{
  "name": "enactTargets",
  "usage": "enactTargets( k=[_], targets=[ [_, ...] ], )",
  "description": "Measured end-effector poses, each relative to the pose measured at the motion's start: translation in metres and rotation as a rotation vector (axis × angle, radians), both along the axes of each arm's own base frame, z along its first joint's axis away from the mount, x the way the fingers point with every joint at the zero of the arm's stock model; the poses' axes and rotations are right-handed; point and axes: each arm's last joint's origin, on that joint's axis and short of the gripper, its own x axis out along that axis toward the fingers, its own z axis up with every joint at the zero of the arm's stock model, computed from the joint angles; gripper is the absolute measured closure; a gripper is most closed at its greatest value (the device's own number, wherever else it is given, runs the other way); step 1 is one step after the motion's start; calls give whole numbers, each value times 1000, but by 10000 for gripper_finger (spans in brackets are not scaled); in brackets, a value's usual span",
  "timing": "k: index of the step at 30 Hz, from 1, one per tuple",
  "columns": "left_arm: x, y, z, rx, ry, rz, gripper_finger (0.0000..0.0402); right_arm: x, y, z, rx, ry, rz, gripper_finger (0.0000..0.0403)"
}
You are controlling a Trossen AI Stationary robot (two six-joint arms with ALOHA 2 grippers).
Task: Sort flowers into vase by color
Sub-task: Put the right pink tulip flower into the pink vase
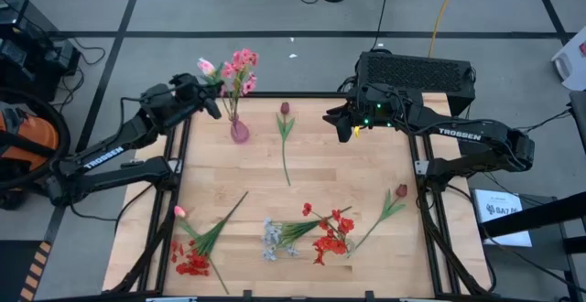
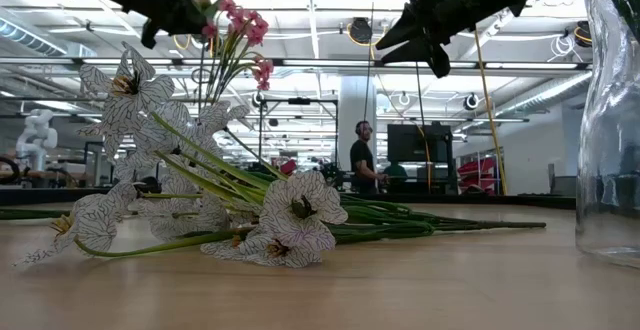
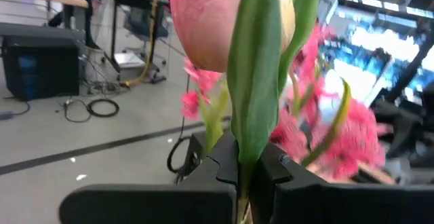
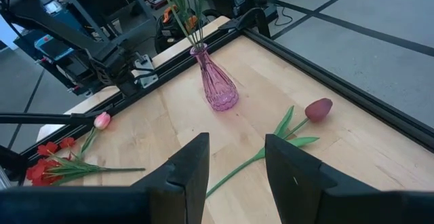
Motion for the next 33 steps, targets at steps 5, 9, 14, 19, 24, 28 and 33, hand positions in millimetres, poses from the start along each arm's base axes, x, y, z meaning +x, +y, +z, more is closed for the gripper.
enactTargets(
  k=[5, 9, 14, 19, 24, 28, 33],
  targets=[
    [15, 0, -14, 9, 38, -1, 393, 0, 0, 0, -4, 3, -10, 269],
    [21, -1, -30, 20, 29, 26, 393, 0, -1, 0, -8, 7, -25, 269],
    [23, -5, -51, 17, 50, 56, 393, 0, -1, 0, -7, 7, -23, 269],
    [22, -6, -63, 23, 101, 104, 393, 0, -1, 0, -7, 7, -23, 269],
    [20, -6, -76, 4, 127, 105, 393, 0, -1, 0, -7, 7, -24, 269],
    [19, -7, -87, -30, 134, 107, 387, 0, -1, 0, -7, 7, -24, 269],
    [19, -7, -89, -37, 135, 107, 367, 0, -1, 0, -7, 7, -24, 269]
  ],
)
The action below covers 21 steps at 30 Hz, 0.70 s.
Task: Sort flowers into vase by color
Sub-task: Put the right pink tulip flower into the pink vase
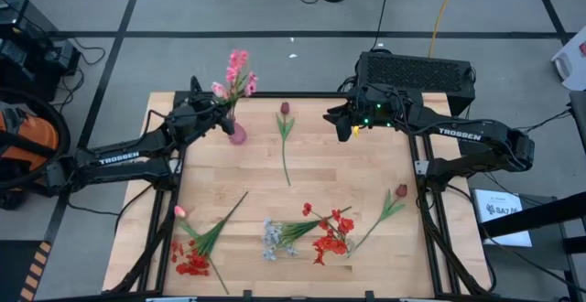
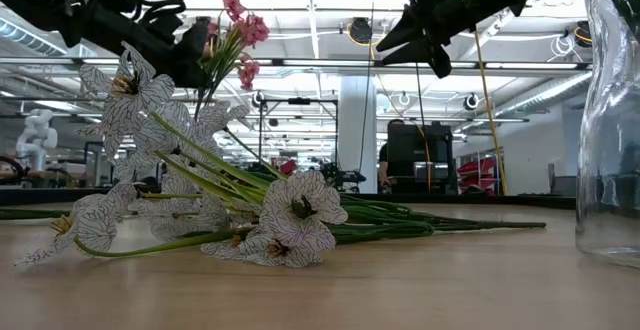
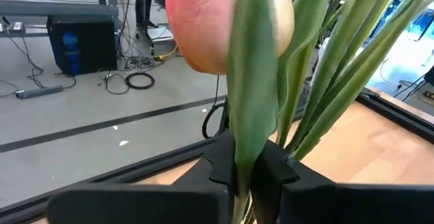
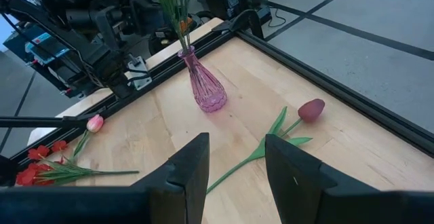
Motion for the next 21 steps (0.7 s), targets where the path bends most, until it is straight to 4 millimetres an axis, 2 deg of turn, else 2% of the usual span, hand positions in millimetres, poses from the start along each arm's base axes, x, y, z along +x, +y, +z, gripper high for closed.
enactTargets(
  k=[9, 14, 17, 21],
  targets=[
    [0, 0, 0, -13, -15, -6, 357, 0, 0, 0, 4, -1, -2, 269],
    [0, -2, 1, -21, -28, -72, 354, 0, 0, 0, 24, -8, -8, 269],
    [0, -4, 3, -20, -44, -105, 333, 0, 0, 0, 24, -8, -6, 269],
    [-2, -4, 6, -12, -56, -106, 284, 0, 1, 0, 24, -8, -5, 269]
  ],
)
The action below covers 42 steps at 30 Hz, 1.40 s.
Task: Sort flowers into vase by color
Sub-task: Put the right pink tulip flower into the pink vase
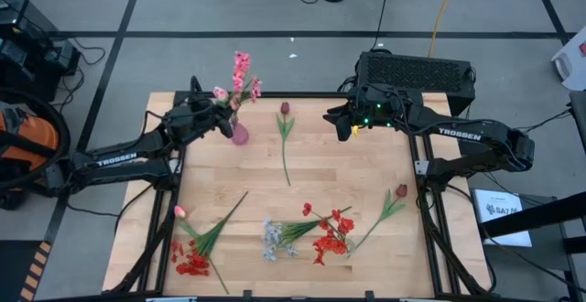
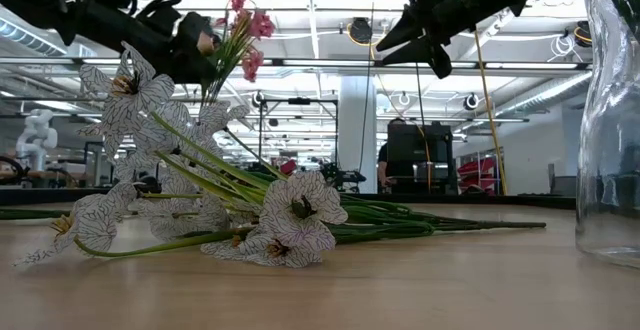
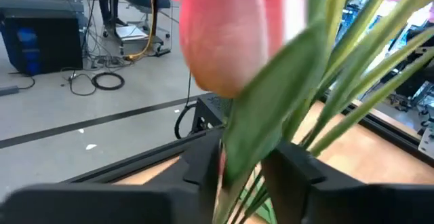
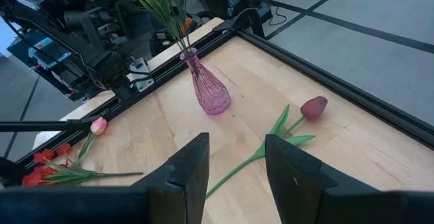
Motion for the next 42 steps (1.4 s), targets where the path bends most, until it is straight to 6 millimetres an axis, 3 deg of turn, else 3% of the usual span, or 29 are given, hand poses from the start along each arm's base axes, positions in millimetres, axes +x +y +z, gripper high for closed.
enactTargets(
  k=[5, 9, 17, 22, 29, 36, 42],
  targets=[
    [-2, 1, 1, 12, -1, 61, 223, 0, 0, 0, 0, 0, 0, 269],
    [-4, 0, 8, 31, -18, 75, 196, 0, 0, 0, 0, 0, 0, 269],
    [-16, -5, 42, 102, 63, 110, 191, 0, 0, -1, 0, 7, 2, 269],
    [-32, -13, 60, 22, 159, 120, 191, -1, 1, -3, 9, 32, 2, 269],
    [-49, -23, 80, -158, 91, 163, 191, -2, 1, -5, 18, 59, 3, 269],
    [-52, -31, 77, -307, 43, 149, 191, -2, 1, -6, 19, 61, 3, 269],
    [-38, -41, 66, -433, 72, 93, 191, -6, 3, -14, 46, 154, 10, 269]
  ],
)
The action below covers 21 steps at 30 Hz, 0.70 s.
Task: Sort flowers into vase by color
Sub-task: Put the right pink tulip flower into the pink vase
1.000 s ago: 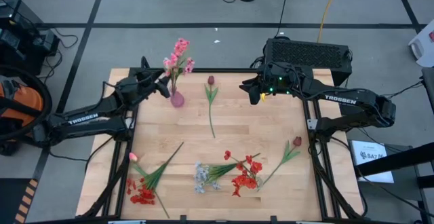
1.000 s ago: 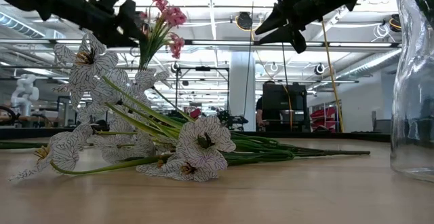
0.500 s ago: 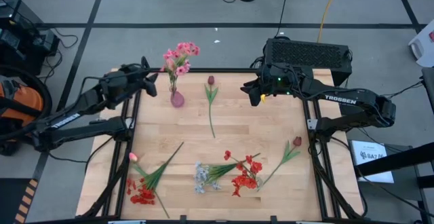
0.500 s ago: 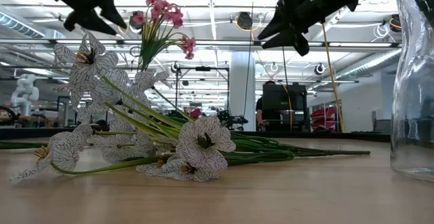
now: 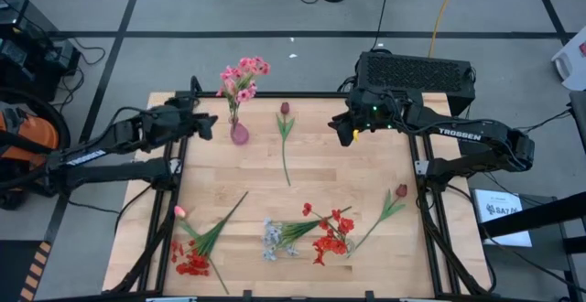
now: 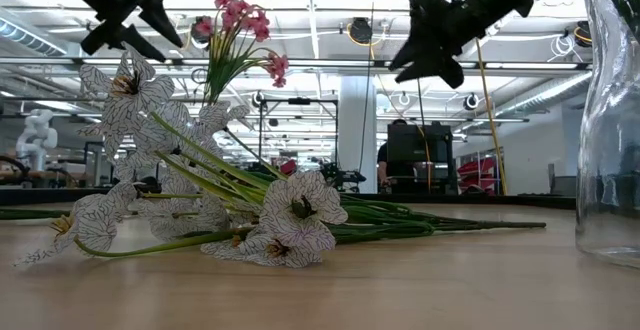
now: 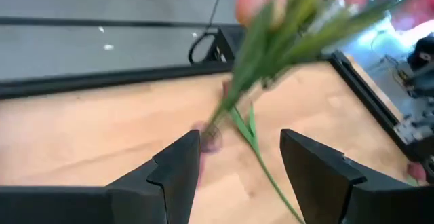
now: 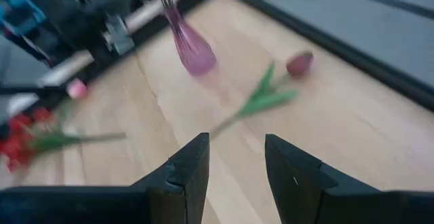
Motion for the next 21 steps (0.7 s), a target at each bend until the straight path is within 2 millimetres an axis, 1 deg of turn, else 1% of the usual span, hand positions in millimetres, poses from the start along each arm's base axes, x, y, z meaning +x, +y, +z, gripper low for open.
enactTargets(
  k=[5, 9, 16, 21],
  targets=[
    [23, -9, -10, -43, 44, -11, 191, -7, 3, -11, 5, 144, 36, 269],
    [45, -21, -23, -102, 90, -38, 192, -11, 5, -16, -2, 215, 65, 269],
    [75, -50, -45, -210, 109, -40, 192, -12, 5, -17, -24, 234, 87, 269],
    [88, -69, -57, -262, 108, -44, 192, -12, 5, -17, -43, 239, 101, 268]
  ],
)
